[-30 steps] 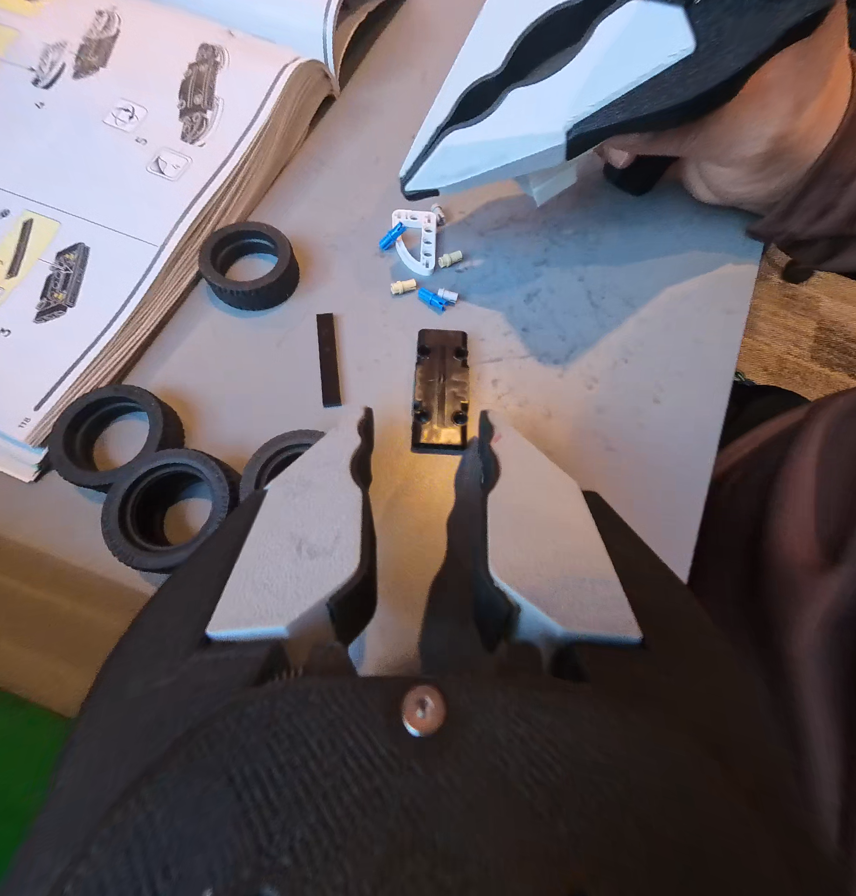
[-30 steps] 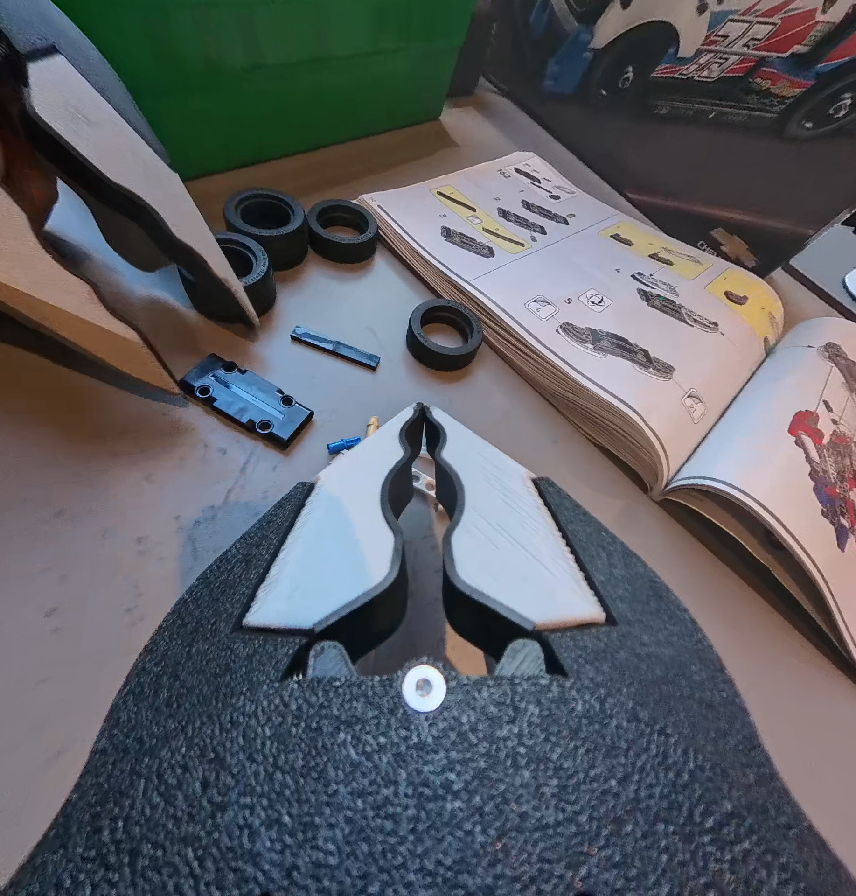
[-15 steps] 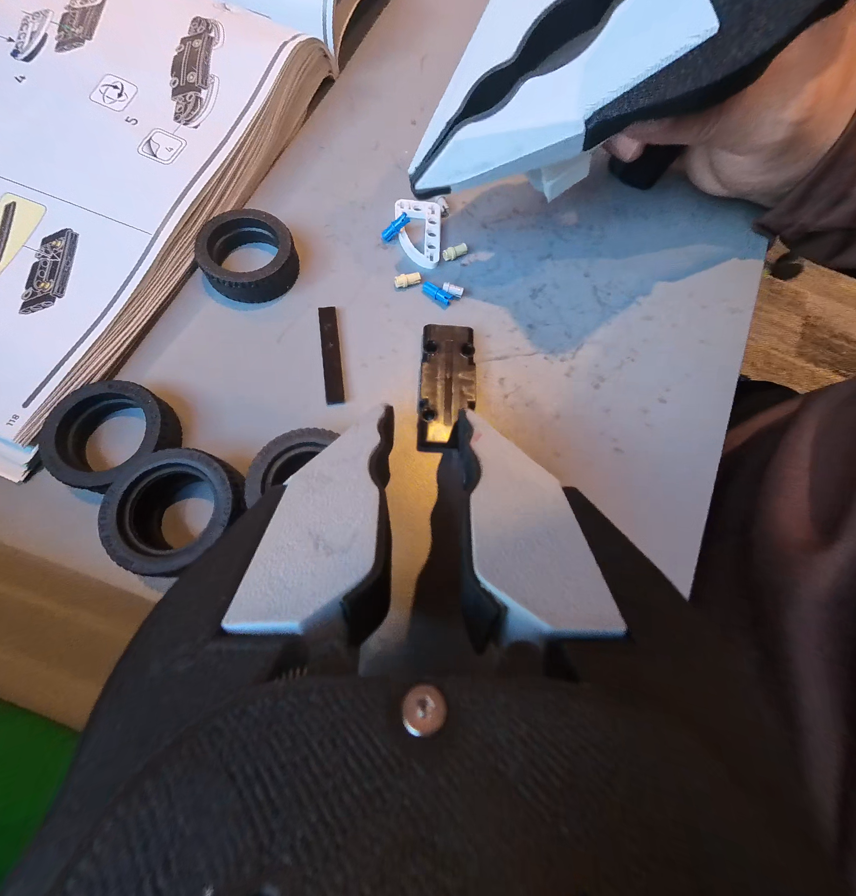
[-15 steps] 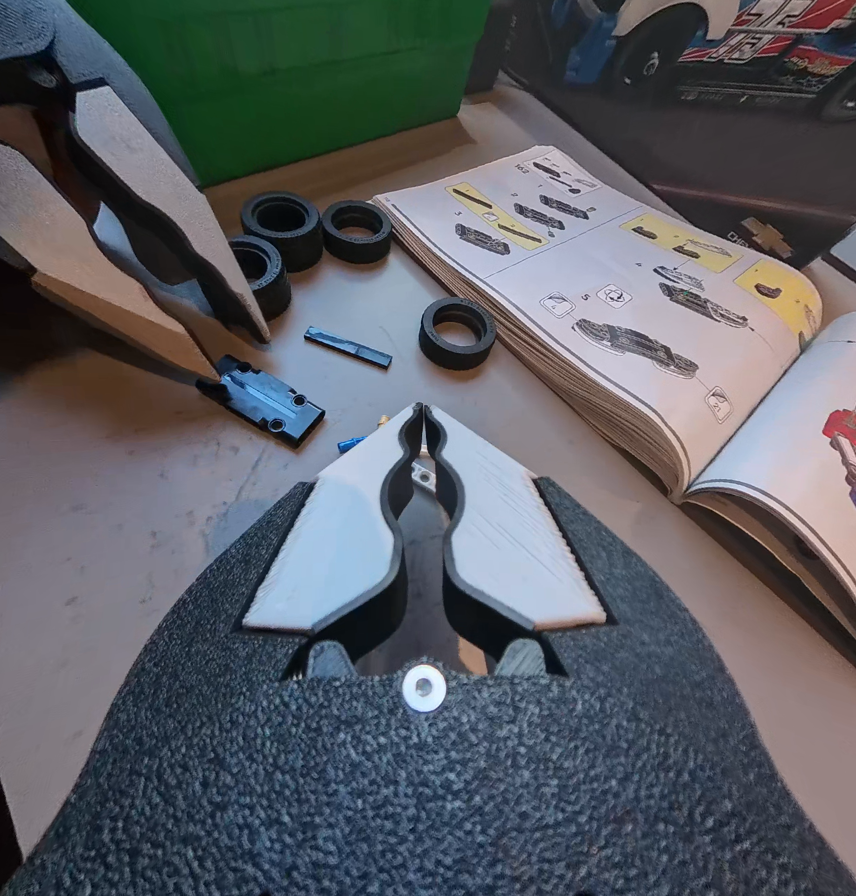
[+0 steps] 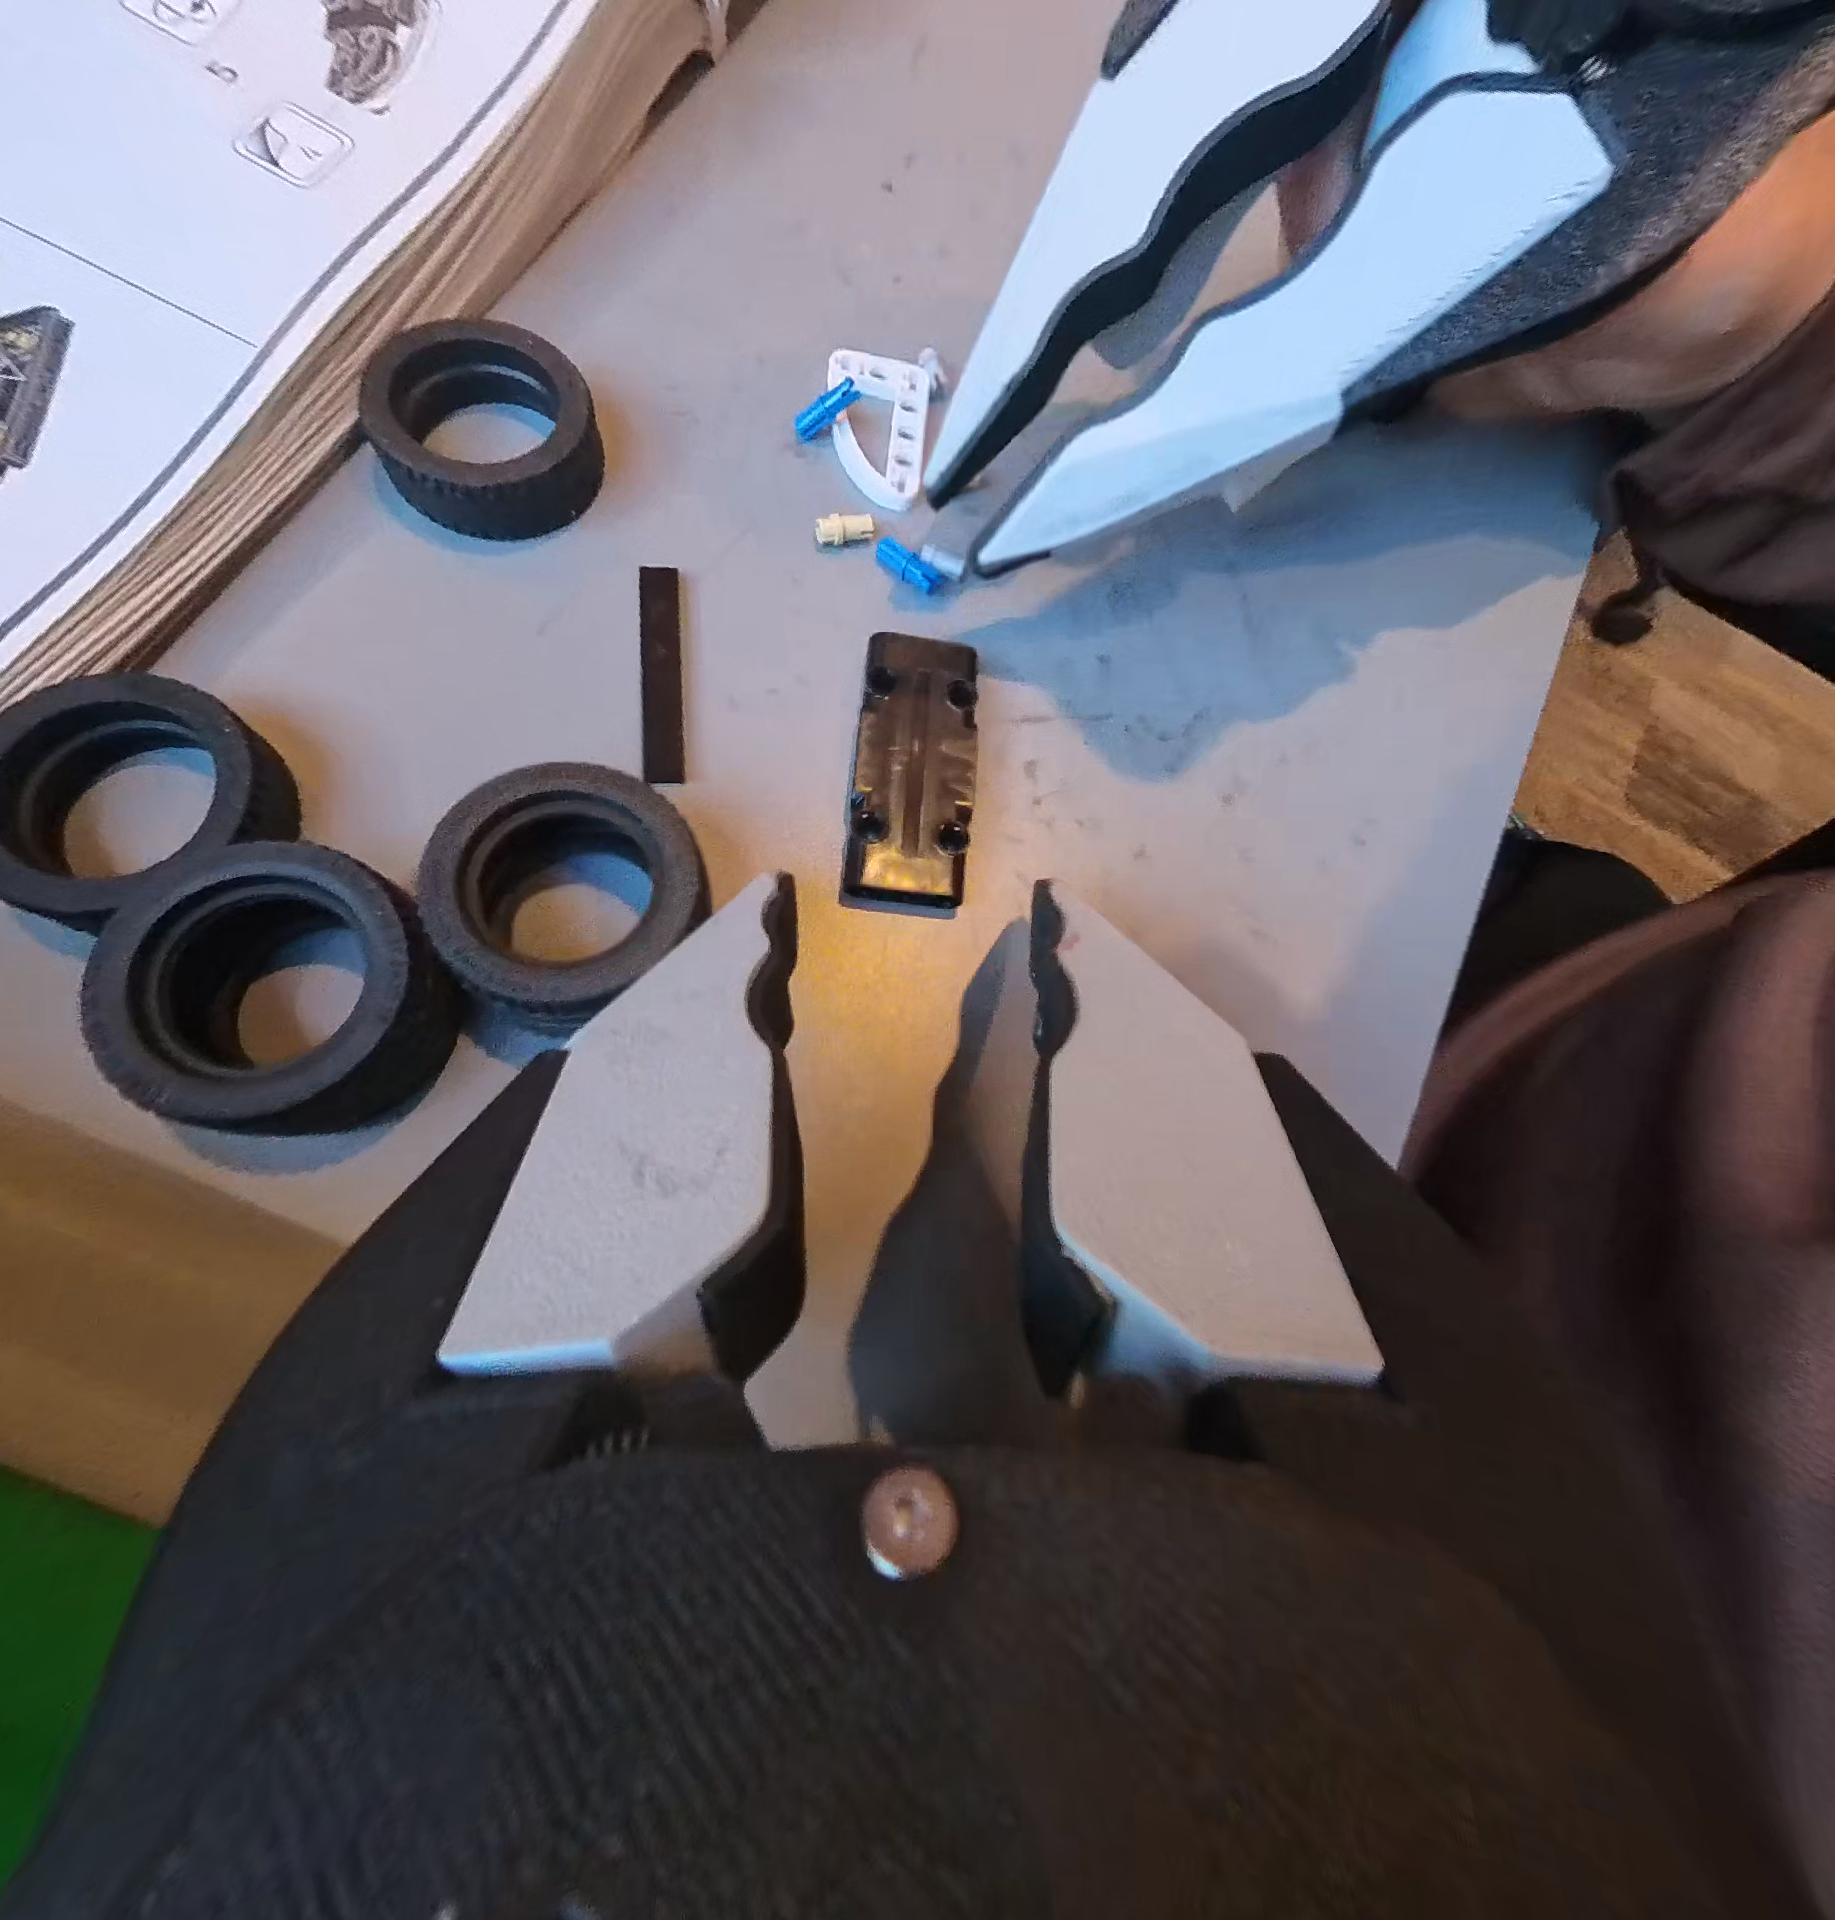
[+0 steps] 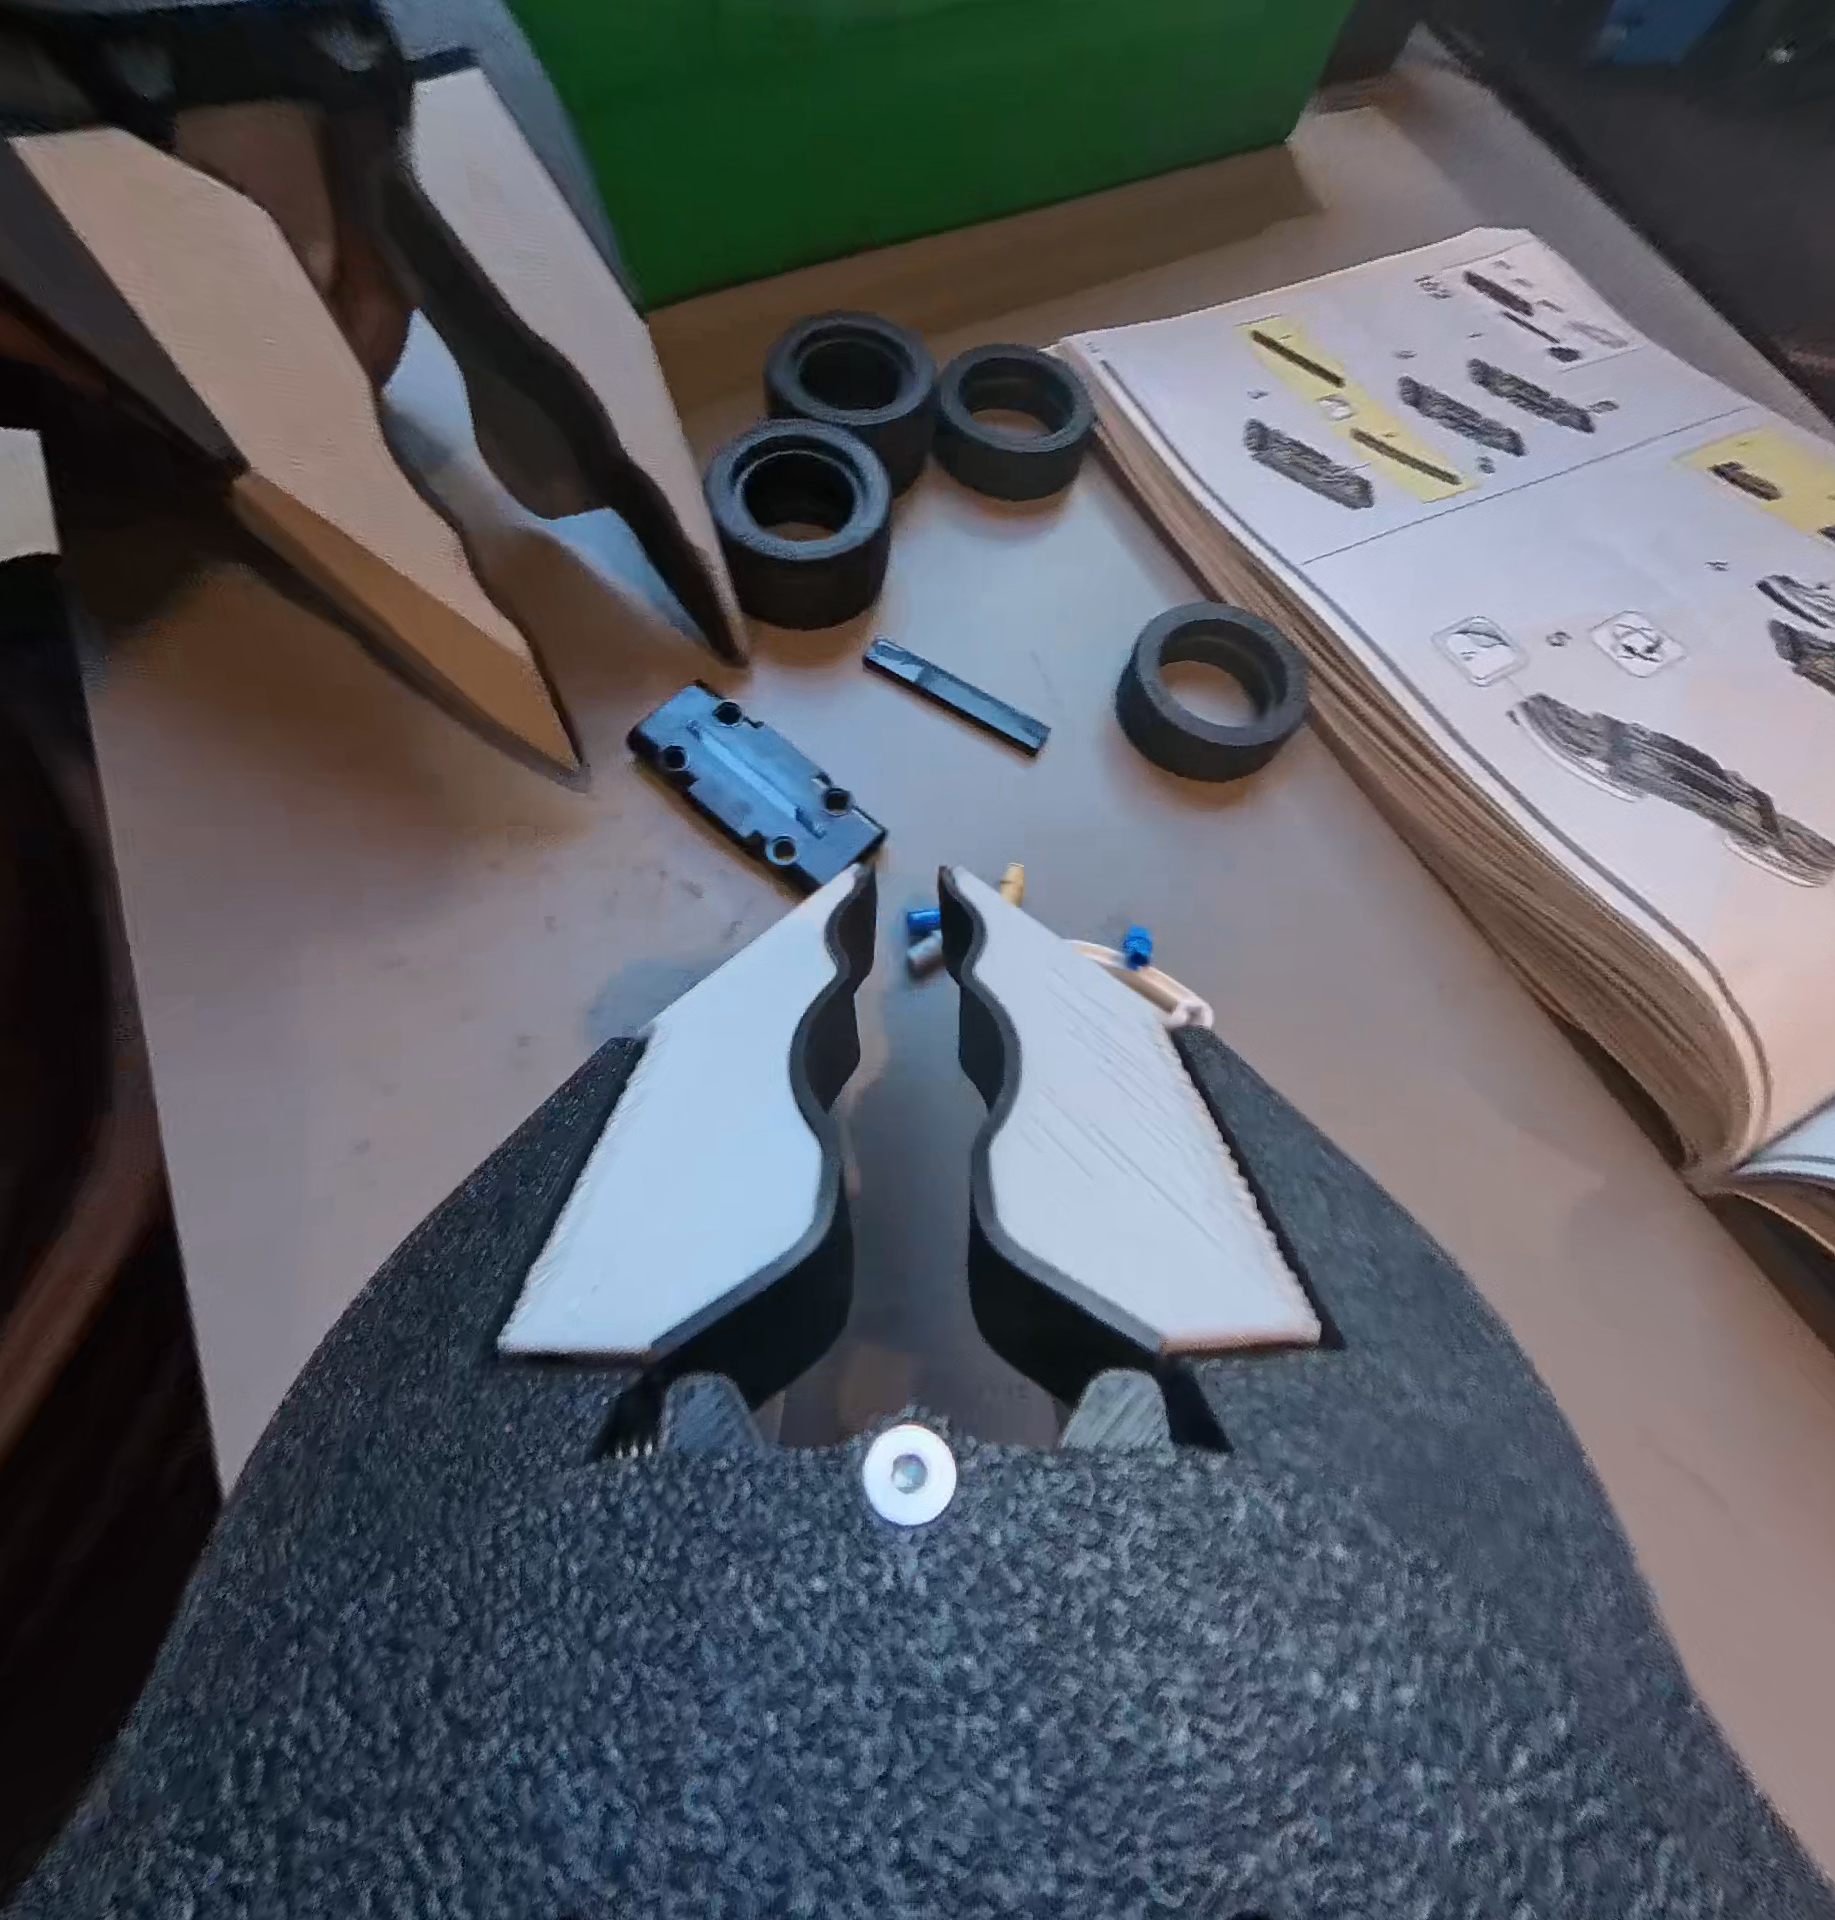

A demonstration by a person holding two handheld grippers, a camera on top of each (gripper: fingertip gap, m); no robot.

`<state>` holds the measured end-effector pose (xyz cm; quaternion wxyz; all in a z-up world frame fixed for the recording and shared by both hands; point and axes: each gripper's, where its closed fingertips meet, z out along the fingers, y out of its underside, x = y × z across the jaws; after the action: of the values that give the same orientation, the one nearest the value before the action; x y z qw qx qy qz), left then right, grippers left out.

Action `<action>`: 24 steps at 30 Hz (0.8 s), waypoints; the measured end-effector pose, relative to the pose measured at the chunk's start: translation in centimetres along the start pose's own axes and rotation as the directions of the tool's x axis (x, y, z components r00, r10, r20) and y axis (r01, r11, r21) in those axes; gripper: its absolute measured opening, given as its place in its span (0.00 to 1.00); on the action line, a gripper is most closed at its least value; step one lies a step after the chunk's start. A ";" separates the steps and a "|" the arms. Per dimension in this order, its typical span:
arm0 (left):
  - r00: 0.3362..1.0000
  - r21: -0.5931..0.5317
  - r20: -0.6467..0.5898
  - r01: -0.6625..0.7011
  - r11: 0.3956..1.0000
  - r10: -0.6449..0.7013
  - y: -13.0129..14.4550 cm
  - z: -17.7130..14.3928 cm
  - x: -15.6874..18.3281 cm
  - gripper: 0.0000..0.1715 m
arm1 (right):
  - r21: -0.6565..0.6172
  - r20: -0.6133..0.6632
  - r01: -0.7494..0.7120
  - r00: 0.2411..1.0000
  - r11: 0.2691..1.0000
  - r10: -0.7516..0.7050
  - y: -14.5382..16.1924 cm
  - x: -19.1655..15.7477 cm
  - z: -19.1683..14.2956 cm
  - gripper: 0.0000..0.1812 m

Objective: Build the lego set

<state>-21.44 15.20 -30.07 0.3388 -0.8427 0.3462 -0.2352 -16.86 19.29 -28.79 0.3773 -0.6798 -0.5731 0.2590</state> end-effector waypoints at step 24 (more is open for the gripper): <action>0.998 0.012 0.045 -0.044 0.999 0.044 0.8 -0.7 1.2 0.23 | 0.111 -0.084 -0.114 0.989 0.987 0.124 -1.2 1.6 -1.3 0.16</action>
<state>-21.43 13.59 -29.93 0.3570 -0.8376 0.3556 -0.2111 -16.23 20.61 -26.93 0.4225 -0.7030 -0.4990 0.2799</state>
